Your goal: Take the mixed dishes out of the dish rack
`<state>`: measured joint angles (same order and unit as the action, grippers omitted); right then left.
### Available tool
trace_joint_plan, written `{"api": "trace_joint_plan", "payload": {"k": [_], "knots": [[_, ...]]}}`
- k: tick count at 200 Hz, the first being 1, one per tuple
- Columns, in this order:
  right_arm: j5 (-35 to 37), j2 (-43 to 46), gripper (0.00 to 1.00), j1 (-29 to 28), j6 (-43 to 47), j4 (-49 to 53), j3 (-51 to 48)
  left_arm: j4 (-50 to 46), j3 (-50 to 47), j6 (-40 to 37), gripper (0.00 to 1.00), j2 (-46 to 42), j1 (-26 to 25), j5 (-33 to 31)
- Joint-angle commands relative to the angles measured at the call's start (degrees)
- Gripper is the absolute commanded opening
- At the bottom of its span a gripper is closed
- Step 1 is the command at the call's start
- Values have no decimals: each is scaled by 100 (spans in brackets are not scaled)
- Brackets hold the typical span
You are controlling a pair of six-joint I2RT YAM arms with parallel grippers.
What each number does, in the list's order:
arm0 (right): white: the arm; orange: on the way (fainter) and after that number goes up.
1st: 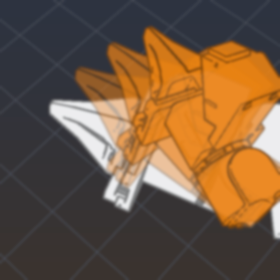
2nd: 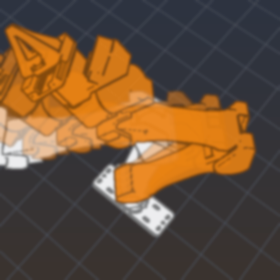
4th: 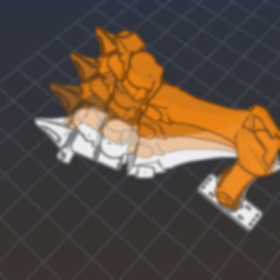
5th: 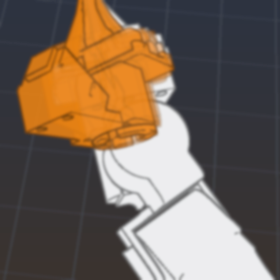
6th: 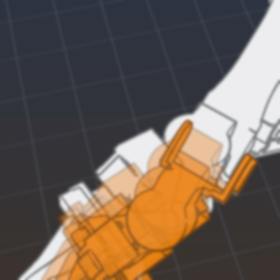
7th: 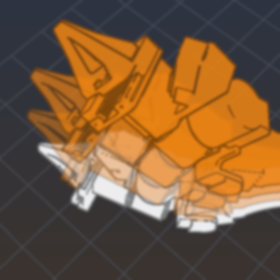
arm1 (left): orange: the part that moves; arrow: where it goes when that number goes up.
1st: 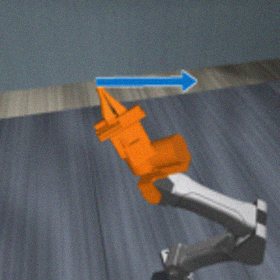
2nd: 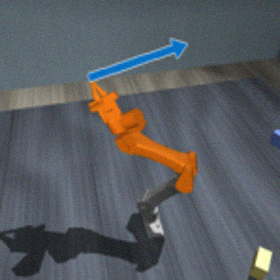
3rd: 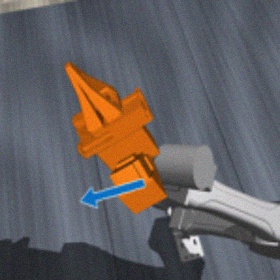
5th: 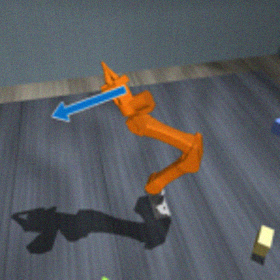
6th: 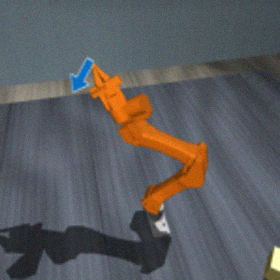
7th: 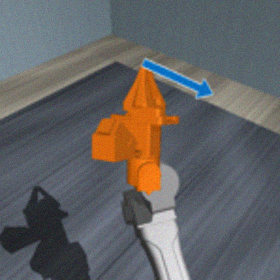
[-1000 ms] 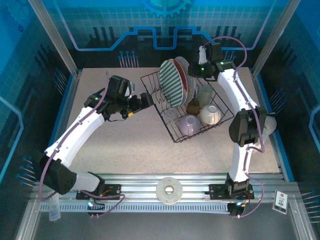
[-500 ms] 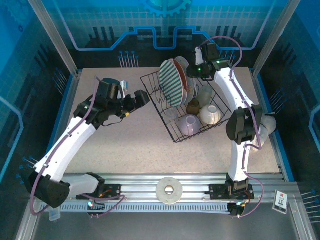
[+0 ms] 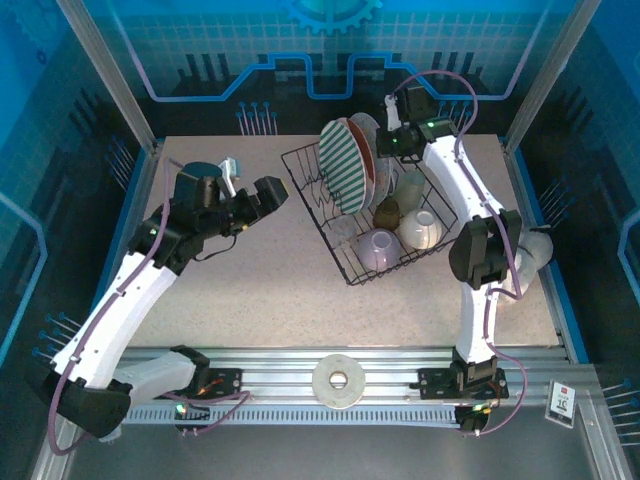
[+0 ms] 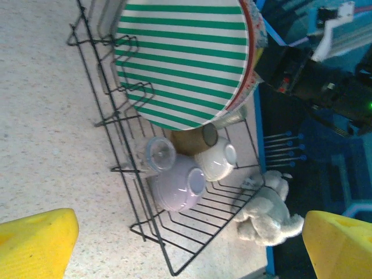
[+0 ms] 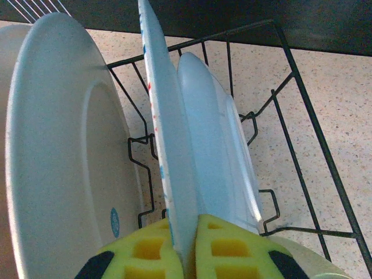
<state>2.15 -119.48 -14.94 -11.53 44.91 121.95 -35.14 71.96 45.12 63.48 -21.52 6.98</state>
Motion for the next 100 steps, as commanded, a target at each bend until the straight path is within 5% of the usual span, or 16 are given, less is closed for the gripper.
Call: {"api": "trace_joint_plan", "payload": {"k": [1,100], "knots": [[44,298,0,-127,-450,146,179,-801,349,-44,99,130,34,-716],[1210,1709,0,-166,-414,-228,-598,-980,129,-117,99,88,38,-969]]}}
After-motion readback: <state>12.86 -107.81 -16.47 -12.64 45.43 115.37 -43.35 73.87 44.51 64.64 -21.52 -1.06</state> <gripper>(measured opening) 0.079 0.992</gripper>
